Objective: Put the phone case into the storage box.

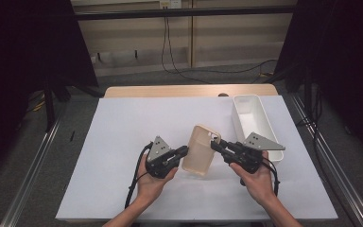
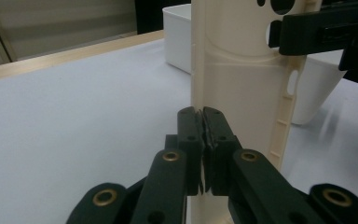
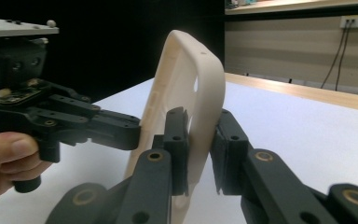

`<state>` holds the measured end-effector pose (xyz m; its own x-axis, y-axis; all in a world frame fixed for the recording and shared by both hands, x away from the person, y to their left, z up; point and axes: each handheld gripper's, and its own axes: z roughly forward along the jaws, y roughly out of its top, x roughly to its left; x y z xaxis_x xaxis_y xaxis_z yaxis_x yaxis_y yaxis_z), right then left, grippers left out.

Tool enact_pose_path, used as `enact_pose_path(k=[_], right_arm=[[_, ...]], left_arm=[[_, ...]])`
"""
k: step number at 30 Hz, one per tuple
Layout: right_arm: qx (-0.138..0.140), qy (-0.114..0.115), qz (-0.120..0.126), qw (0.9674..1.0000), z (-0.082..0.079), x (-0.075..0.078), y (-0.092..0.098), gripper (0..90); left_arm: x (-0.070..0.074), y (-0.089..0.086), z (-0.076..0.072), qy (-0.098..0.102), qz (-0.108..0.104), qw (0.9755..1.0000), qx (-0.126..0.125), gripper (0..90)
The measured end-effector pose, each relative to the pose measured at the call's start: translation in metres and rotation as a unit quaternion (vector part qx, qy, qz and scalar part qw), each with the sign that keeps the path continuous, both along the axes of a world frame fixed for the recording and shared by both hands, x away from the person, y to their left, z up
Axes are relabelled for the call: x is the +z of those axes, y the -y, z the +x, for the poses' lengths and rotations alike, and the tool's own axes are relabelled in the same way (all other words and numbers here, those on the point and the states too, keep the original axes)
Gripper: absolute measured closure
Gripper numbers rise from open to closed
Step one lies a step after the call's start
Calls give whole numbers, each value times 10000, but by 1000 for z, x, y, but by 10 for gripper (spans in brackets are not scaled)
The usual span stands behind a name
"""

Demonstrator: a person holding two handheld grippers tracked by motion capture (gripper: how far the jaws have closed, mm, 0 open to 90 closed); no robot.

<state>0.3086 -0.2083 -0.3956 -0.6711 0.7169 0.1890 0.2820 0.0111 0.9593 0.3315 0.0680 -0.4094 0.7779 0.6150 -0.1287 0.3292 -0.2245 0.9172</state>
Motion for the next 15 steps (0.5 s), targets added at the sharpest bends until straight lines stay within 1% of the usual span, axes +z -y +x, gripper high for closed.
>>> enact_pose_path(k=[3, 4, 5, 7, 8, 9, 10, 12, 15], right_arm=[[57, 52, 0, 10000, -1, 1, -2, 801], [76, 73, 3, 9999, -1, 2, -2, 802], [93, 77, 0, 9999, -1, 2, -3, 804], [109, 127, -8, 9999, -2, 2, -4, 808], [133, 158, -6, 9998, -2, 3, -4, 809], [140, 182, -34, 9997, -3, 4, -5, 809], [151, 208, -43, 9997, -3, 4, -5, 810], [148, 257, -93, 9995, -4, 6, -5, 811], [149, 274, -105, 9995, -4, 6, -4, 811]], left_arm=[[-2, 0, 0, -5, 6, 10000, 9, 869], [-2, 0, 1, -29, -16, 10000, 10, 869], [-2, 0, 1, -49, 12, 10000, 7, 868], [-3, 0, 3, -80, -50, 10000, -11, 867], [-3, 0, 3, -61, -23, 10000, -25, 863], [-4, 0, 4, -68, -47, 10000, -25, 860], [-4, 1, 4, -134, -67, 9999, -30, 856], [-4, 0, 4, -125, -87, 9999, -64, 851], [-4, -1, 4, -172, -155, 9997, -80, 786]])
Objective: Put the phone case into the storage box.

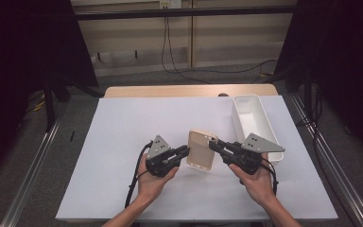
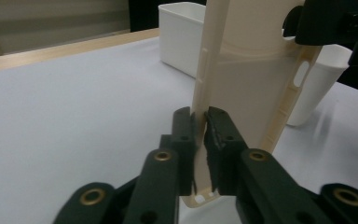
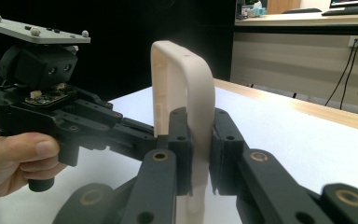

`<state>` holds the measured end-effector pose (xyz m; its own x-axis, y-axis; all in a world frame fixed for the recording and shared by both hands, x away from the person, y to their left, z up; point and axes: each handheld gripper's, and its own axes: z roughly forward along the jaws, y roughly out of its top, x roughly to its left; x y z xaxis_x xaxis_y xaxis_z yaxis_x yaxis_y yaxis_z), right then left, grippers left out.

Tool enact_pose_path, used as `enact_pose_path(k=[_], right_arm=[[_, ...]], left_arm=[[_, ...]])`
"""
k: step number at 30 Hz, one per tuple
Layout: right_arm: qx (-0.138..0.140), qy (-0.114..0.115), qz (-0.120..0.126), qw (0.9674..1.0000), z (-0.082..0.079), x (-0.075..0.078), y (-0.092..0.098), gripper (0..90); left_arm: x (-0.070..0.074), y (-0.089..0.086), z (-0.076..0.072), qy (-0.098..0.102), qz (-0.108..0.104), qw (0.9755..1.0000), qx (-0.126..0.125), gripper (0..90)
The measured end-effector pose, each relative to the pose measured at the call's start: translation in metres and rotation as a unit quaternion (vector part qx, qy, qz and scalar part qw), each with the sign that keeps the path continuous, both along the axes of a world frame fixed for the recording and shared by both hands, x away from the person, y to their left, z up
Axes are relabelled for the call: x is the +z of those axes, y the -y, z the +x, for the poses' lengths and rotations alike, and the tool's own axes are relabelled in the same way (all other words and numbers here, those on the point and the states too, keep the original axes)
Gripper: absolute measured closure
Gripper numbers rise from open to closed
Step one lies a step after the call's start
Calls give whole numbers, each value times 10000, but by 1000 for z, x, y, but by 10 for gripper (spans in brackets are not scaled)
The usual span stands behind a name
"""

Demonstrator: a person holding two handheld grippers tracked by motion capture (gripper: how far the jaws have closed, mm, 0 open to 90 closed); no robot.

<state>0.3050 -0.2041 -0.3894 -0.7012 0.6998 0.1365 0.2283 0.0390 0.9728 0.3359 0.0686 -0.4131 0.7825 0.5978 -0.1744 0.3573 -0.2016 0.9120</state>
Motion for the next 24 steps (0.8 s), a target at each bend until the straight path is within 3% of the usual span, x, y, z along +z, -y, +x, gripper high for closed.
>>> enact_pose_path(k=[9, 13, 16, 18, 20, 22, 24], right_arm=[[11, 29, 47, 10000, 1, 3, 3, 811], [13, 56, 82, 9999, 2, 4, 6, 811], [-3, 64, 72, 10000, 3, 4, 9, 811], [-24, 63, 95, 9999, 3, 5, 11, 811], [-18, 66, 106, 9999, 4, 5, 12, 811], [-23, 81, 111, 9999, 4, 5, 14, 810], [-18, 82, 116, 9999, 4, 5, 15, 810]], left_arm=[[-3, -3, 3, 45, -63, 10000, 32, 546], [-2, -5, 3, 196, -48, 9997, 102, 414], [-1, -6, 3, 129, -232, 9996, 57, 323], [0, -8, 2, 194, -282, 9994, 59, 270], [1, -9, 3, 276, -246, 9992, 155, 186], [1, -11, 4, 329, -156, 9992, 175, 160], [0, -13, 5, 291, -181, 9992, 212, 104]])
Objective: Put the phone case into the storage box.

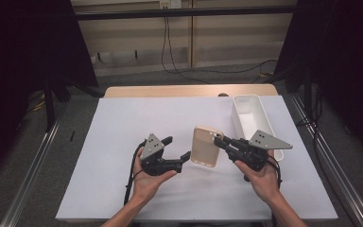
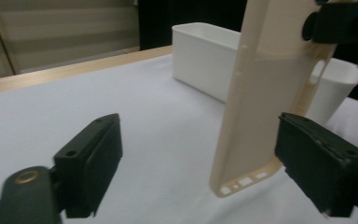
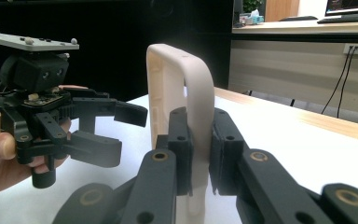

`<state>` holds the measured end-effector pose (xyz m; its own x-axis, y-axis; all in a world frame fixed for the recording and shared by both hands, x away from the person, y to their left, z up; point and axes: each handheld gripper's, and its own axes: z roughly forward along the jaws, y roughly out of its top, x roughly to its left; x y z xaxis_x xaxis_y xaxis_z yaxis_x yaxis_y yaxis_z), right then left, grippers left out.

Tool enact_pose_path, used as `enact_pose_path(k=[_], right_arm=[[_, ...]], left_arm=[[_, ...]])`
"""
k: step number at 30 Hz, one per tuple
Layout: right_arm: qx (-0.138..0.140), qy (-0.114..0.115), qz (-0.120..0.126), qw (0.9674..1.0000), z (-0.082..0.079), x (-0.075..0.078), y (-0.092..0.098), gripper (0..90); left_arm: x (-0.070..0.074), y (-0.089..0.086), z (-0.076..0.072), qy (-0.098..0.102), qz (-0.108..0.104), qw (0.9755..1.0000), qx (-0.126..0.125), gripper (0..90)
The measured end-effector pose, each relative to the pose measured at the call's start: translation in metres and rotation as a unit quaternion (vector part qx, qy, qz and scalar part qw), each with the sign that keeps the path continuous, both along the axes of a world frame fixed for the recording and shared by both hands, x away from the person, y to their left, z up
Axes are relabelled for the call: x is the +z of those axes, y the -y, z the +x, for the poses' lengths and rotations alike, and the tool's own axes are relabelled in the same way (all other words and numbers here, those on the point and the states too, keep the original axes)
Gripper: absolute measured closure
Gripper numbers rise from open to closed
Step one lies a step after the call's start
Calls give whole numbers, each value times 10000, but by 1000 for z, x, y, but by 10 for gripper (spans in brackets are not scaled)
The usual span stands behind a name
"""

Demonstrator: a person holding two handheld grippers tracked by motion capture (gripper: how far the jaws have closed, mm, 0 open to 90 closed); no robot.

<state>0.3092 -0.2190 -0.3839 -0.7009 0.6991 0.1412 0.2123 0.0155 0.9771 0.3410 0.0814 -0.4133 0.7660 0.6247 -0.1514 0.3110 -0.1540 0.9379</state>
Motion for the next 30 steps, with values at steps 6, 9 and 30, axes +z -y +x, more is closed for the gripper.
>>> enact_pose_path(k=[6, 9, 30], right_arm=[[-12, 30, 51, 10000, 1, 1, 3, 810], [-22, 42, 69, 10000, 0, 2, 5, 810], [-168, 68, 98, 9998, 0, 3, 15, 810]], left_arm=[[4, -7, -3, 122, -54, 9999, -103, 44], [6, -13, -4, 147, -188, 9997, 55, 44], [0, -72, -10, 558, -394, 9948, 761, 56]])
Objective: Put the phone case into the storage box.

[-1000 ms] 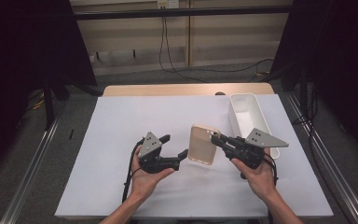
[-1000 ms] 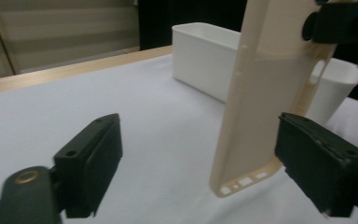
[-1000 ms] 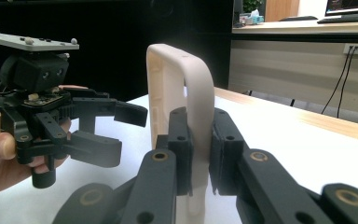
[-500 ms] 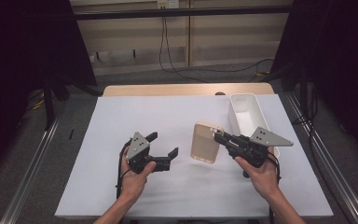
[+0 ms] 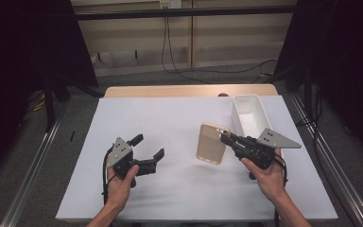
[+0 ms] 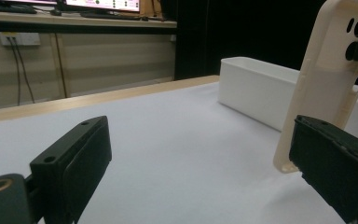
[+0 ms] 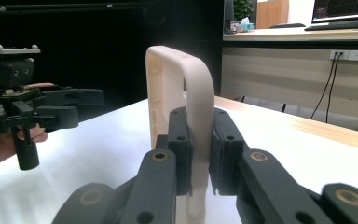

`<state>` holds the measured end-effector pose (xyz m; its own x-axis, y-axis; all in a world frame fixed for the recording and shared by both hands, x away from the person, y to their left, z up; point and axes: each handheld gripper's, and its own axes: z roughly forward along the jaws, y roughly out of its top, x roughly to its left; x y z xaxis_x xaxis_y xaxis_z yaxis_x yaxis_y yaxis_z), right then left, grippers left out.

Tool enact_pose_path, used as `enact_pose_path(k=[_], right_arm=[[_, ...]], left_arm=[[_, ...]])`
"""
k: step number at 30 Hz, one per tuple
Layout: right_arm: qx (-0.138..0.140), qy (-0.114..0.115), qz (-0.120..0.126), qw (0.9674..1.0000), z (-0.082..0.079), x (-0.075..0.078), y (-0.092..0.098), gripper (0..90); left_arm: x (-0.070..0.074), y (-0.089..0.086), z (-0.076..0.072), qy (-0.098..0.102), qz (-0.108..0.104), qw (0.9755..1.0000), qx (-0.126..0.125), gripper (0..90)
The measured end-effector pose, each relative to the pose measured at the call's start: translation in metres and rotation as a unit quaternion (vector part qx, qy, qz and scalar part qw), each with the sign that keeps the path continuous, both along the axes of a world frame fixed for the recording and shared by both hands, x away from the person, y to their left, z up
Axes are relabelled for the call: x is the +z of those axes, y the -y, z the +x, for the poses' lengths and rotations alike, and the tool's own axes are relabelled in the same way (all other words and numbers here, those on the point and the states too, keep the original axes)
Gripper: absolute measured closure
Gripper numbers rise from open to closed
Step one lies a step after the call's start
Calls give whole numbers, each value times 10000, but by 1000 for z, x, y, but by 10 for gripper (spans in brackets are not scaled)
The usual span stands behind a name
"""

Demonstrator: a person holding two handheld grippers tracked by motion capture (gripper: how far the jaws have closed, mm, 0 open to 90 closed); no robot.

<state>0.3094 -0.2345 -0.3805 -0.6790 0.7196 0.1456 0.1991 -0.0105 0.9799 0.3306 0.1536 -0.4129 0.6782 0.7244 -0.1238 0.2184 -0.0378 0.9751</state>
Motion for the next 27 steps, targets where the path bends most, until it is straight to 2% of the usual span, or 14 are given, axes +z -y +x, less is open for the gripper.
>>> enact_pose_path(k=[4, 6, 8, 14, 16, 19, 21, 24, 27], right_arm=[[-7, 6, -6, 10000, 0, 0, 2, 810], [-33, 8, 6, 10000, 0, 0, 3, 810], [-58, 26, -19, 10000, 0, 0, 4, 810], [-127, 22, 7, 9999, 0, 0, 10, 810], [-128, 45, 9, 9999, 0, 1, 11, 810], [-141, 52, 9, 9999, 0, 2, 12, 810], [-158, 59, 8, 9999, 0, 2, 13, 810], [-169, 61, 6, 9998, 0, 2, 14, 810], [-186, 96, 7, 9998, 1, 4, 16, 810]], left_arm=[[1, -11, -1, 57, 43, 10000, 41, 35], [1, -14, -1, 6, -29, 9999, 105, 15], [-1, -17, -2, 23, 78, 9999, 134, 19], [-6, -28, -6, -48, 218, 9996, 188, 20], [-6, -34, -8, -4, 262, 9994, 230, 20], [-7, -38, -13, -173, 166, 9990, 390, 14], [-6, -40, -16, -101, 250, 9989, 394, 15], [-7, -46, -21, -55, 267, 9987, 423, 17], [-10, -53, -26, -86, 310, 9981, 526, 19]])
